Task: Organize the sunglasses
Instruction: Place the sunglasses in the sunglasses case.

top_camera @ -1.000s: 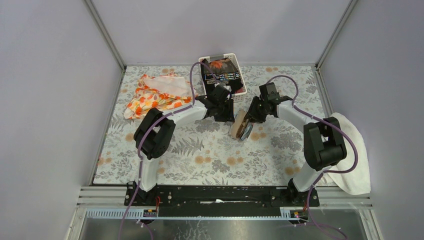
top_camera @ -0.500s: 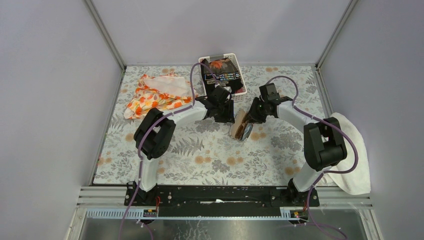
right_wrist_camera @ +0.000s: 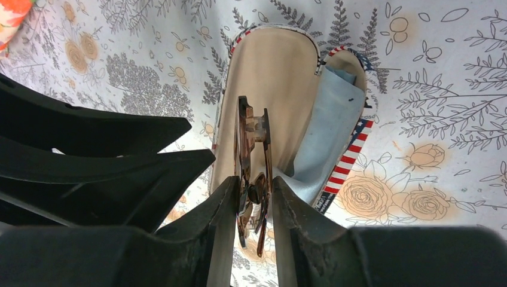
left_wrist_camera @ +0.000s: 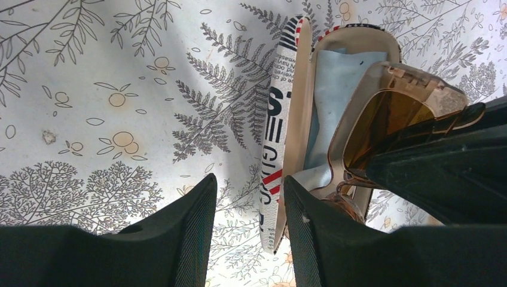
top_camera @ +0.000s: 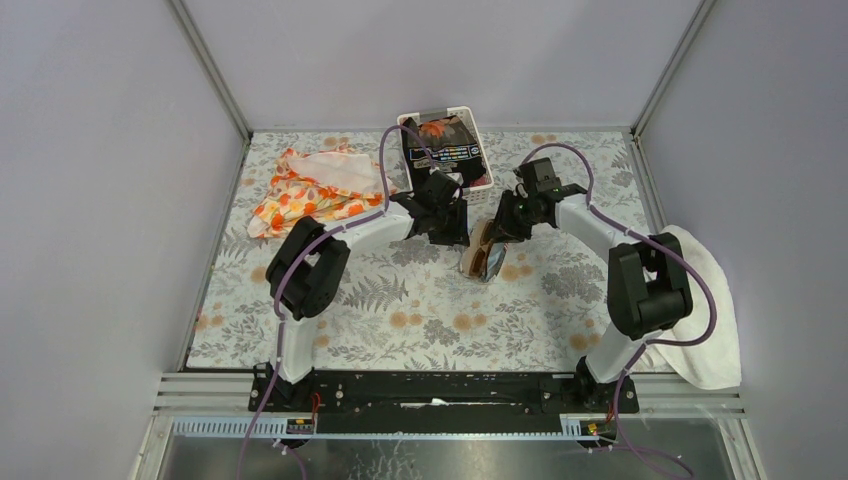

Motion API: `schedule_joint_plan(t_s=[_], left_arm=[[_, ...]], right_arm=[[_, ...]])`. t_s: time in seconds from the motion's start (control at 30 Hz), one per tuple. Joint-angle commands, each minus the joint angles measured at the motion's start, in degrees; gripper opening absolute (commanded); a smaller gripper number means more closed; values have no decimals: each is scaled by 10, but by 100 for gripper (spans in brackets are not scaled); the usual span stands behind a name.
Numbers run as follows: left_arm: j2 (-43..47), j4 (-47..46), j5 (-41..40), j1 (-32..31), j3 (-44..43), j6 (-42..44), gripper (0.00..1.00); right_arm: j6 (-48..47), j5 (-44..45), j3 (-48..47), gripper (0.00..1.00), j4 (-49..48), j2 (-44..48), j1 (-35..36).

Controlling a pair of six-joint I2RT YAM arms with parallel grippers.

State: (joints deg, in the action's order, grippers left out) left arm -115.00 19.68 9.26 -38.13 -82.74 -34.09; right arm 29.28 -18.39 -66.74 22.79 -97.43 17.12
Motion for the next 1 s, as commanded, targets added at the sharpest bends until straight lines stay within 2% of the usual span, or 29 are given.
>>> schedule_joint_plan(t_s=[0.0,0.43,0.97], left_arm=[[16,-9,17,4,3,7,51],[10,-7,31,3,-9,7,51],[-3,7,48,-1,-33,15,51]], right_arm=[[-38,-37,-36,32,37,-8,-13],[-102,-42,-86,33,95,-71,-31],[-160,-36,-70,37,98,-92,-46]])
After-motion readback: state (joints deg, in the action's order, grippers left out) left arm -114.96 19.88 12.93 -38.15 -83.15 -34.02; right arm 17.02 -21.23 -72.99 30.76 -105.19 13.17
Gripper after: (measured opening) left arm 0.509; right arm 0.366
